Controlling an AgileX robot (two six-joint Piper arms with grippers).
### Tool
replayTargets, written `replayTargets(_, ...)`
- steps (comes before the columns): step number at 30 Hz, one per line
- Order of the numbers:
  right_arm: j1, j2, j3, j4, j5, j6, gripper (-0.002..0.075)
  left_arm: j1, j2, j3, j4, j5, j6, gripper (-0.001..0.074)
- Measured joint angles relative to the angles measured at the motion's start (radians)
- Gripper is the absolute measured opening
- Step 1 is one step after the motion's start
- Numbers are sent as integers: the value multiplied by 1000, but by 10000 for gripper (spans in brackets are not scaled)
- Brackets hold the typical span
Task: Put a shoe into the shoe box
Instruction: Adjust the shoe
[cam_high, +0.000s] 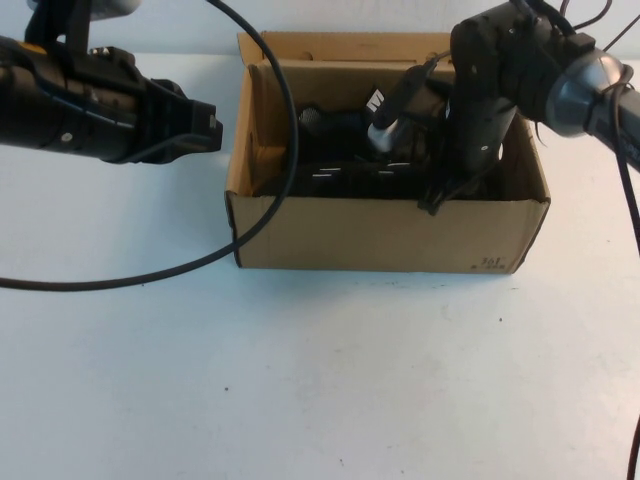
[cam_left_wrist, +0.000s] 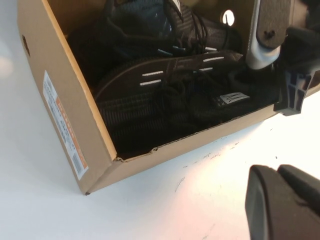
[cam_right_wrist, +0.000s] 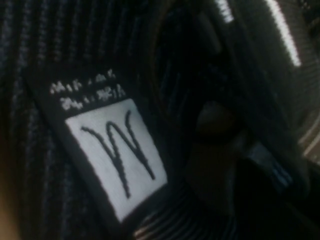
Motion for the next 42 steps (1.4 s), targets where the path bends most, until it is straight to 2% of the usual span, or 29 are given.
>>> replayTargets(1, -2, 0, 0, 5, -3, -9, 90, 0, 0, 0, 0, 0, 0, -1)
replayTargets(3, -4, 0, -2, 9, -7, -19, 40, 0, 0, 0, 0, -2, 0, -1)
replayTargets(6, -6, 1, -11, 19, -4, -28, 15, 0, 0, 0, 4, -8, 0, -1)
replayTargets(13, -40, 13, -116, 252, 79, -126, 8, 0, 0, 0, 8, -10, 0, -1)
replayTargets(34, -58, 90, -141, 275, 80, -132, 8, 0, 0, 0, 8, -10, 1, -1)
replayTargets(38, -56, 79, -149, 264, 81, -114, 59, 0, 0, 0, 8, -10, 1, -1)
replayTargets(42, -56, 43, -166, 252, 81, -68, 200, 0, 0, 0, 8, -8, 2, -1)
